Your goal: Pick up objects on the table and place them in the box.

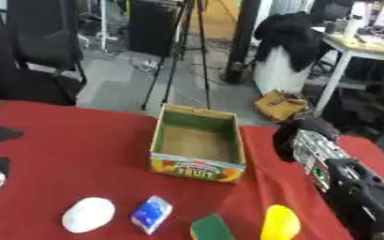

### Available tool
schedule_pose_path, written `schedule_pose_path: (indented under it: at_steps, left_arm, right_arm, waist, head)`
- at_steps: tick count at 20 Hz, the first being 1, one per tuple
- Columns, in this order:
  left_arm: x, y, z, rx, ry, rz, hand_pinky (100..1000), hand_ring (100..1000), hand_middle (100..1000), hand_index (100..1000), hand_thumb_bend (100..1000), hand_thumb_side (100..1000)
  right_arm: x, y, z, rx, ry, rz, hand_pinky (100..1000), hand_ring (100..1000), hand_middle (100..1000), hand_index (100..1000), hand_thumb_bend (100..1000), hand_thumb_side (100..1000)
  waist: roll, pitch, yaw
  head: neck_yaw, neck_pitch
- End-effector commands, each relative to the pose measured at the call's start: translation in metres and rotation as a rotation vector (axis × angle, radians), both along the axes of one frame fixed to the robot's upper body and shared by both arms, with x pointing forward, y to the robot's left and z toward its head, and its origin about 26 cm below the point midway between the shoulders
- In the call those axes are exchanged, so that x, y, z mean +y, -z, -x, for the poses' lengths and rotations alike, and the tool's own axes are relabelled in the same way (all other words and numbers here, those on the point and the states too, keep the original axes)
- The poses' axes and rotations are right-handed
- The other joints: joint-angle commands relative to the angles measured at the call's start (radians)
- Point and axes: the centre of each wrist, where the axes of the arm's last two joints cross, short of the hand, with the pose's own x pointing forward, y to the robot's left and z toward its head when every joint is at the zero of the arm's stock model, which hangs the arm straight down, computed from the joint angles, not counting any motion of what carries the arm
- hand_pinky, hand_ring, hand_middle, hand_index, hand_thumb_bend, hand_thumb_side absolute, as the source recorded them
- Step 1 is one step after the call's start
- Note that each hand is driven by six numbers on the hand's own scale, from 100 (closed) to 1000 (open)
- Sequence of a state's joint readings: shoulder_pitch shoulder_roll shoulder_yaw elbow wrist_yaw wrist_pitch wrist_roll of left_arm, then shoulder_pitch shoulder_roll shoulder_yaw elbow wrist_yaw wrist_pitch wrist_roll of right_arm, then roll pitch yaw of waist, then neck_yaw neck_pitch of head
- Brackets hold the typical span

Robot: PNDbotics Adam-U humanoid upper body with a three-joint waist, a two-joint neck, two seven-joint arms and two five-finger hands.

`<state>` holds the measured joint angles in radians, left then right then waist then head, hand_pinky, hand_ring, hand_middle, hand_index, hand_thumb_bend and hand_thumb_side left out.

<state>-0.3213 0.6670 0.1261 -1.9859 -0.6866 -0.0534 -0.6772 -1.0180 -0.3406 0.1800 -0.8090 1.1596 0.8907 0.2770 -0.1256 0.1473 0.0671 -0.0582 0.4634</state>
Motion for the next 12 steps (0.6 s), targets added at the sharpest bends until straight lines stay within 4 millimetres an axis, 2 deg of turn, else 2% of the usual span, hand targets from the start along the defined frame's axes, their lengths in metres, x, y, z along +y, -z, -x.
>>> schedule_pose_path:
  at_steps: [1, 8, 9, 10, 12]
  left_arm:
    - [0.001, -0.012, 0.003, -0.029, 0.000, -0.030, 926, 975, 914, 1000, 100, 876]
    - [0.000, -0.012, 0.003, -0.028, 0.006, -0.030, 925, 975, 914, 1000, 100, 875]
    - [0.000, -0.012, 0.003, -0.028, 0.008, -0.030, 925, 975, 914, 1000, 100, 875]
    - [0.000, -0.012, 0.003, -0.028, 0.011, -0.031, 925, 975, 914, 1000, 100, 875]
    - [-0.001, -0.012, 0.003, -0.030, 0.016, -0.032, 925, 975, 914, 1000, 100, 875]
  right_arm:
    - [-0.010, -0.034, -0.001, -0.064, 0.021, 0.022, 254, 312, 155, 292, 100, 355]
    - [-0.004, -0.063, 0.002, -0.120, -0.011, 0.016, 268, 303, 149, 286, 100, 353]
    - [-0.003, -0.065, 0.002, -0.125, -0.015, 0.014, 268, 303, 149, 285, 100, 383]
    - [-0.001, -0.069, 0.002, -0.133, -0.022, 0.013, 268, 301, 147, 284, 100, 353]
    - [0.002, -0.074, 0.003, -0.146, -0.033, 0.015, 268, 301, 147, 284, 100, 354]
  waist:
    - [0.007, -0.021, -0.001]
    - [0.006, -0.019, 0.011]
    - [0.005, -0.018, 0.013]
    - [0.005, -0.017, 0.018]
    - [0.005, -0.015, 0.026]
  head:
    - [-0.006, 0.004]
    - [-0.028, 0.002]
    - [-0.031, 0.001]
    - [-0.036, 0.000]
    - [-0.045, -0.003]
